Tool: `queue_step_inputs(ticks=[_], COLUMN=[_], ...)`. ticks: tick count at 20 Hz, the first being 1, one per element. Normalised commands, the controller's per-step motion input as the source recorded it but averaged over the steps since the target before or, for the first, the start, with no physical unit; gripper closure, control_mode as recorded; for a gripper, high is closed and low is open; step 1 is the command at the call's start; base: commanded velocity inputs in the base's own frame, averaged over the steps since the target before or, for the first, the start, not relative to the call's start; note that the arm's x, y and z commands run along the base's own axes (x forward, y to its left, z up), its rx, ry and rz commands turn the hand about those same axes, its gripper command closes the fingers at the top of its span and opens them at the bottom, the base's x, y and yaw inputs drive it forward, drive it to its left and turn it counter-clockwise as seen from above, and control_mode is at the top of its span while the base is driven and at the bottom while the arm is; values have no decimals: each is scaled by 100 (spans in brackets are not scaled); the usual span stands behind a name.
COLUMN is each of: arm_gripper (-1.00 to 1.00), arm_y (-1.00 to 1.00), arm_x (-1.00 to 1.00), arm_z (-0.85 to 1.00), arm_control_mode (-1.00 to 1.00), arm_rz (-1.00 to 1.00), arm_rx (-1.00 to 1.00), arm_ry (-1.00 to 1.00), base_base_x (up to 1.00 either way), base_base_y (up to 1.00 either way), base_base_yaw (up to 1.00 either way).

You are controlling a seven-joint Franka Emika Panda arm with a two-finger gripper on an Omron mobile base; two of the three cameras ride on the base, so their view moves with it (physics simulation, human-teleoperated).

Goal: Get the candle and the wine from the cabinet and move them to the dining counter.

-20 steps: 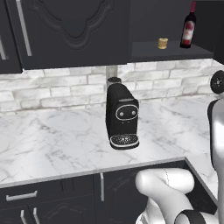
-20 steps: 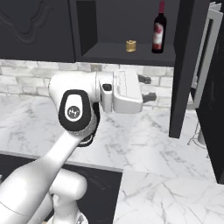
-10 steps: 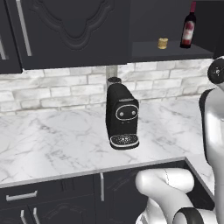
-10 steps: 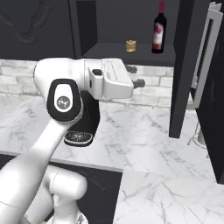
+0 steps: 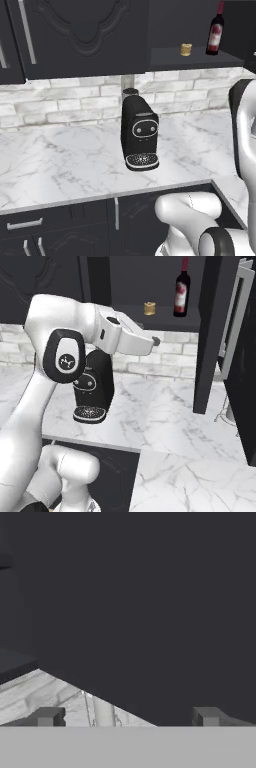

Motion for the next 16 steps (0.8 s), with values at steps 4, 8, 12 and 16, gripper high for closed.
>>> queue_step_inputs(ticks=[4,8,12,16], arm_gripper=[-100,-100,-100,-100], arm_y=[32,33,21,14], arm_x=[10,16,18,26], arm_z=[9,18,4,0], arm_control_mode=[-100,-100,-100,-100], arm_rz=[17,18,22,26], arm_rx=[17,18,19,17], arm_ry=[0,3,4,1], base_base_x=[0,0,0,0], base_base_y=[0,0,0,0], base_base_yaw=[0,0,0,0])
